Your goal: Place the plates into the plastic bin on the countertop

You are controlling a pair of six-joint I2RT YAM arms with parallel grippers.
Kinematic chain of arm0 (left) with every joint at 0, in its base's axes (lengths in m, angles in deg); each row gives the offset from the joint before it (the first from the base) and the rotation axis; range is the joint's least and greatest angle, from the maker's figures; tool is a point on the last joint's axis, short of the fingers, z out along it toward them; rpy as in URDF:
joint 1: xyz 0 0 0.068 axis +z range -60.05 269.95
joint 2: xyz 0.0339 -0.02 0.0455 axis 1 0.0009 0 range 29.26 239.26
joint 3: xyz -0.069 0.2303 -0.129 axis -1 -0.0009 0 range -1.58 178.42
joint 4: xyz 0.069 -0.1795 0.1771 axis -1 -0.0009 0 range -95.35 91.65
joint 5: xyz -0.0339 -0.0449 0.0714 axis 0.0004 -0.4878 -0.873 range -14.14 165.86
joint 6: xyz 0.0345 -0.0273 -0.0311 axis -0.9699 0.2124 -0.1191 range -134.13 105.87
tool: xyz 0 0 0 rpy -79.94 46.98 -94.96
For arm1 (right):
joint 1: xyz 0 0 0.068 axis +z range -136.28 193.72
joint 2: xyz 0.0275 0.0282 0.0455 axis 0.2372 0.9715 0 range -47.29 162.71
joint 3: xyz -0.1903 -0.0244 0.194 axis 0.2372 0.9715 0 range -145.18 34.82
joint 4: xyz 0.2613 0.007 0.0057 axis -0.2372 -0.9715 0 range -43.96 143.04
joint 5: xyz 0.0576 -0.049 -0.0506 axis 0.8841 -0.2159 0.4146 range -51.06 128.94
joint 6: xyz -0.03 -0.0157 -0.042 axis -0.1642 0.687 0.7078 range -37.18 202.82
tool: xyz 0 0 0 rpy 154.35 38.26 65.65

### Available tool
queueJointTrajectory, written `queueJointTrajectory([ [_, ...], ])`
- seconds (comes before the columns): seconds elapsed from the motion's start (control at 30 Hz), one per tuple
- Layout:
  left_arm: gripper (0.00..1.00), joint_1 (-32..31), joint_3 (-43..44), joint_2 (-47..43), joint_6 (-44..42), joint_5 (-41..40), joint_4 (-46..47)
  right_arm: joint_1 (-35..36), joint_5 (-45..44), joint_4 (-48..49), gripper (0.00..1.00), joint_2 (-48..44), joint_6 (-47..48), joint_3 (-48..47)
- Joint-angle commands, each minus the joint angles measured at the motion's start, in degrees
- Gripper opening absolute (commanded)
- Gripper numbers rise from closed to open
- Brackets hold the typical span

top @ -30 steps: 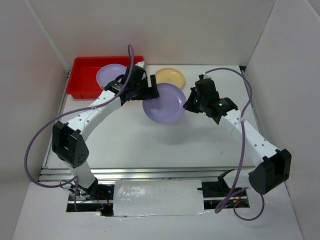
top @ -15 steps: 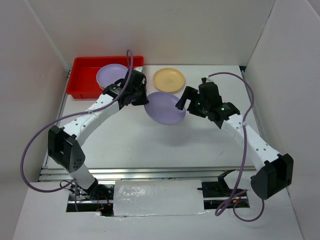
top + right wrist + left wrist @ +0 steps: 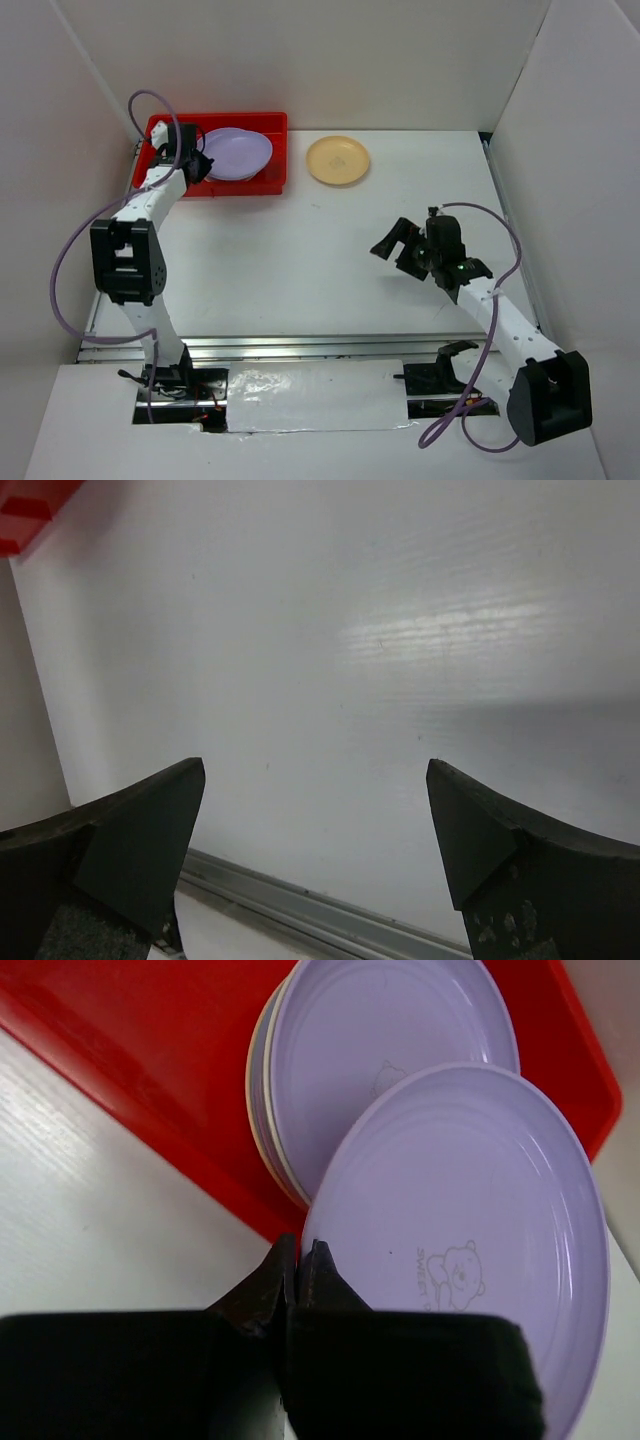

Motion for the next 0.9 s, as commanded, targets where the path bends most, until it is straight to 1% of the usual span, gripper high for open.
queueJointTrajectory([
  [0.0, 0.0, 0.33, 6.45, 4.84, 1.84, -1.36, 6.42, 1.37, 4.22, 7.06, 1.0, -3.35, -1.35, 2.32],
  [0.03, 0.0, 0.25, 7.86, 5.98, 1.31, -1.11, 6.07, 1.64, 4.14, 6.89, 1.0, -3.61, -1.35, 2.5],
  [0.07, 0.06, 0.34, 9.36, 8.17, 0.26, -1.02, 5.37, 1.9, 4.22, 6.89, 1.0, -4.05, -0.91, 2.24],
  [0.1, 0.45, 0.34, 13.37, 9.06, 0.34, -2.41, 3.54, 2.51, 4.31, 6.02, 1.0, -4.23, -0.65, 1.89],
  [0.13, 0.67, 0.34, 15.42, 9.76, 1.3, -4.68, -3.09, 2.87, 3.79, 5.66, 1.0, -4.49, -0.3, 1.45],
  [0.17, 0.92, 0.25, 16.05, 8.99, 3.4, -7.4, -4.55, 3.22, 3.44, 5.4, 1.0, -4.93, -0.03, 0.75],
  [0.2, 0.94, 0.34, 13.01, 7.41, 3.85, -10.39, -3.87, 3.92, 3.08, 5.92, 1.0, -5.19, -0.12, 0.74],
  [0.23, 0.96, 0.34, 10.02, 2.87, 4.12, -10.85, 2.14, 4.19, 3.34, 6.44, 1.0, -5.28, -0.29, 0.74],
  [0.27, 0.99, 2.6, 7.38, 0.91, 4.29, -10.86, 4.29, 4.45, 3.69, 6.88, 1.0, -4.94, -0.47, 0.31],
  [0.3, 0.99, 2.97, 5.61, -0.67, 5.08, -12.16, 4.49, 4.89, 3.87, 6.97, 1.0, -4.5, -0.38, 0.04],
  [0.33, 0.99, 3.24, 6.29, -2.34, 5.52, -12.87, 1.62, 5.24, 3.52, 6.71, 1.0, -3.97, -0.64, -0.31],
  [0.37, 0.99, 3.59, 10.56, -2.62, 6.22, -13.66, -2.33, 5.68, 3.08, 6.97, 1.0, -3.1, -0.64, -0.66],
  [0.4, 0.99, 3.33, 12.86, -2.8, 6.84, -15.85, -6.72, 6.12, 2.56, 8.8, 1.0, -2.65, -0.99, -0.58],
  [0.43, 0.99, 3.15, 14.8, -3.84, 6.85, -16.22, -13.11, 6.56, 1.94, 9.95, 1.0, -1.69, -1.6, -0.66],
  [0.5, 0.99, 2.1, 15.44, -5.86, 5.53, -14.13, -15.02, 6.39, 0.1, 11.36, 1.0, 3.92, -1.7, -3.38],
  [0.53, 0.99, 1.75, 14.39, -8.66, 4.31, -12.46, -15.11, 6.13, -0.69, 11.02, 1.0, 10.12, -2.05, -7.48],
  [0.57, 0.99, 1.05, 10.9, -10.34, 3.69, -10.53, -14.68, 5.69, -1.83, 10.24, 1.0, 13.66, -2.14, -10.22],
  [0.6, 0.99, 1.04, 9.04, -14.1, 2.46, -6.16, -14.58, 4.9, -2.97, 10.58, 1.0, 16.57, -3.18, -12.16],
  [0.63, 0.99, -0.79, 7.02, -16.4, 1.67, -4.89, -14.58, 4.2, -3.85, 11.19, 1.0, 22.52, -4.15, -16.18],
  [0.67, 0.99, -3.33, 1.87, -18.86, 0.7, -4.62, -13.1, 3.58, -5.17, 13.72, 1.0, 25.36, -5.2, -17.96],
  [0.7, 0.99, -4.48, -0.62, -23.93, -0.7, -4.53, -12.92, 2.79, -5.79, 14.18, 1.0, 28.35, -7.74, -20.07],
  [0.73, 0.99, -7.54, -6.48, -27.11, -2.02, -3.92, -11.7, 1.22, -6.58, 14.01, 1.0, 35.08, -8.63, -26.01],
  [0.77, 0.99, -8.44, -9.23, -29.75, -3.51, -2.61, -9.42, 0.77, -7.2, 11.66, 1.0, 38.71, -9.86, -30.24],
  [0.8, 0.99, -9.32, -10.91, -34.3, -4.4, -0.25, -9.92, 0.33, -7.9, 9.2, 1.0, 46.32, -10.13, -39.16],
  [0.83, 0.99, -11.07, -14.67, -36.7, -5.62, 1.17, -9.4, -0.02, -8.52, 5.26, 1.0, 50.05, -10.31, -43.6],
  [0.87, 0.99, -11.78, -16.02, -38.55, -6.77, 2.05, -10.36, -0.2, -8.87, 3.22, 1.0, 53.57, -10.4, -47.99],
])
